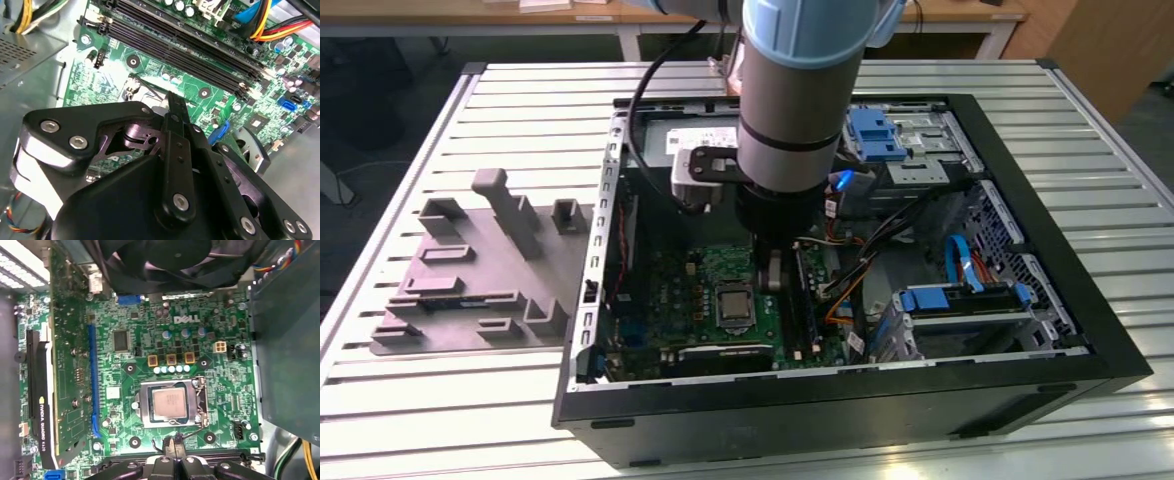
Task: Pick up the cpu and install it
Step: 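Install the first cpu locking lever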
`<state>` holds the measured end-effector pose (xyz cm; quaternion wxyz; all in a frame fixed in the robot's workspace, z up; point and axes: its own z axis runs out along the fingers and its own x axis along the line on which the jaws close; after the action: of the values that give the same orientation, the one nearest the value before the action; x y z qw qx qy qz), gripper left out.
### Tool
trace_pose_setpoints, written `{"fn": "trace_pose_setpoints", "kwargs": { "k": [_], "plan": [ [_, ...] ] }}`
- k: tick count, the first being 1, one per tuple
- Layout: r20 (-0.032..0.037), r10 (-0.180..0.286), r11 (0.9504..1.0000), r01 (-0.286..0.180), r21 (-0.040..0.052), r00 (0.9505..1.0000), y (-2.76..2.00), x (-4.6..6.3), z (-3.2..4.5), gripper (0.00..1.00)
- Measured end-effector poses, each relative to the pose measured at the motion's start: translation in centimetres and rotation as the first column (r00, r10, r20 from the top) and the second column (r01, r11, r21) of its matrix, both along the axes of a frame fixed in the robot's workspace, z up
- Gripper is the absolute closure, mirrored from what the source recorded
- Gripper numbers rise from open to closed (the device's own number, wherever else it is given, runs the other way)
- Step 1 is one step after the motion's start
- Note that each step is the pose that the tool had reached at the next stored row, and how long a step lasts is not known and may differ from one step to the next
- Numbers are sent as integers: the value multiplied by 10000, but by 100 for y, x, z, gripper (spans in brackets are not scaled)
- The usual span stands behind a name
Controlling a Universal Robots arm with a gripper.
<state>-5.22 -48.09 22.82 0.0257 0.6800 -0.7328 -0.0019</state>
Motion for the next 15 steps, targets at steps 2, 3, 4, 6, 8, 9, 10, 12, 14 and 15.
{"fn": "trace_pose_setpoints", "kwargs": {
  "k": [2, 3, 4, 6, 8, 9, 10, 12, 14, 15],
  "plan": [
    [-1, 205, 9998, -205, -16, 9998, 0, 0, -9, 89],
    [-1, 308, 9995, -308, -16, 9995, -1, -1, -15, 89],
    [-1, 365, 9993, -365, -16, 9993, -7, -2, -19, 89],
    [-1, 393, 9992, -393, -16, 9992, -23, -5, -25, 89],
    [-1, 410, 9992, -410, -16, 9992, -35, -5, -32, 89],
    [0, 416, 9991, -416, -16, 9991, -39, -6, -37, 89],
    [0, 423, 9991, -423, -15, 9991, -42, -7, -42, 89],
    [0, 434, 9991, -434, -15, 9991, -45, -7, -48, 89],
    [0, 447, 9990, -447, -18, 9990, -45, -7, -59, 89],
    [-1, 464, 9989, -464, -18, 9989, -46, -7, -67, 89]
  ]
}}
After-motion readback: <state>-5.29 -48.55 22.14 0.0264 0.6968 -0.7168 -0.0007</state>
